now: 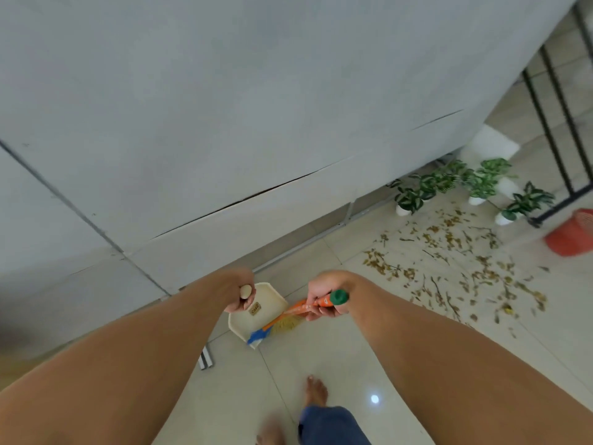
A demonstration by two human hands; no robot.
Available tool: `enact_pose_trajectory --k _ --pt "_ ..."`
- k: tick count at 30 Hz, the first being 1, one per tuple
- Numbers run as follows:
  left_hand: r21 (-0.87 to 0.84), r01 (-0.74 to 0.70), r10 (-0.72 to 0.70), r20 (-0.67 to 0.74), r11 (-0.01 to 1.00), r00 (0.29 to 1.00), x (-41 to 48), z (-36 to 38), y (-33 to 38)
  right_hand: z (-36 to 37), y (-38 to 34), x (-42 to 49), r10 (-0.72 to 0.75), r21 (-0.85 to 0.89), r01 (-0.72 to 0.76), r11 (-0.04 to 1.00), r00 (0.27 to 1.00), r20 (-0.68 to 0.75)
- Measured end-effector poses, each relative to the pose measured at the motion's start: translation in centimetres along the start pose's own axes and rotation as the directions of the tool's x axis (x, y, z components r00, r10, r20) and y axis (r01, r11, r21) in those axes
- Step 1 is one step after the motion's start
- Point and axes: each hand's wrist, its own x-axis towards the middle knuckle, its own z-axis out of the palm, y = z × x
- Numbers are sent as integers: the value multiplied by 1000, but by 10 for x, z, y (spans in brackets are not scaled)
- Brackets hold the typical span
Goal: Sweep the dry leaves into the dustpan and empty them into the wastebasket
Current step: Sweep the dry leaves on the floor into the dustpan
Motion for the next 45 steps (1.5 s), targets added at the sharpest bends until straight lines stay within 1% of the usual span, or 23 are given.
enact_pose_trajectory --k 4,7,13,18,20,24,25,27,30,34,38,39,42,45 --pt "-230 33 -40 -25 973 999 -24 26 0 -26 37 -20 9 20 -8 1000 999 -31" --pt "-324 54 -59 -6 944 998 -40 51 3 -45 61 -36 -5 48 8 999 998 -66" --pt "-369 54 -58 0 928 998 -72 122 2 -88 119 -56 -85 107 104 989 982 -166" --pt "-354 54 -60 -8 934 998 -93 196 -9 -141 183 -73 -172 144 205 968 961 -216" --pt "-363 46 -50 -2 931 999 -101 226 -14 -164 211 -75 -186 205 228 952 961 -206" --pt "-445 37 -39 5 895 999 -109 279 -23 -210 268 -70 -175 387 250 887 960 -220" --pt "-465 39 -39 9 884 999 -110 286 -25 -218 277 -69 -174 406 253 878 960 -221" --pt "-505 43 -44 10 862 999 -112 302 -26 -235 293 -70 -155 399 215 891 972 -178" --pt "-550 44 -45 11 834 999 -109 314 -24 -254 304 -67 -129 375 169 911 983 -129" --pt "-610 31 -46 -9 792 999 -96 332 -10 -275 305 -51 -134 365 170 915 983 -124" --pt "-618 0 -11 -14 786 1000 -75 352 11 -294 290 -25 -159 388 194 901 980 -123" --pt "-634 1 -20 -23 773 1000 -66 355 17 -300 284 -17 -153 390 186 902 982 -115" --pt "-682 25 -71 -39 731 997 -49 363 34 -320 273 2 -115 350 153 924 985 -129" --pt "-671 15 -54 -38 741 998 -41 374 49 -347 273 21 -33 321 78 944 989 -143"
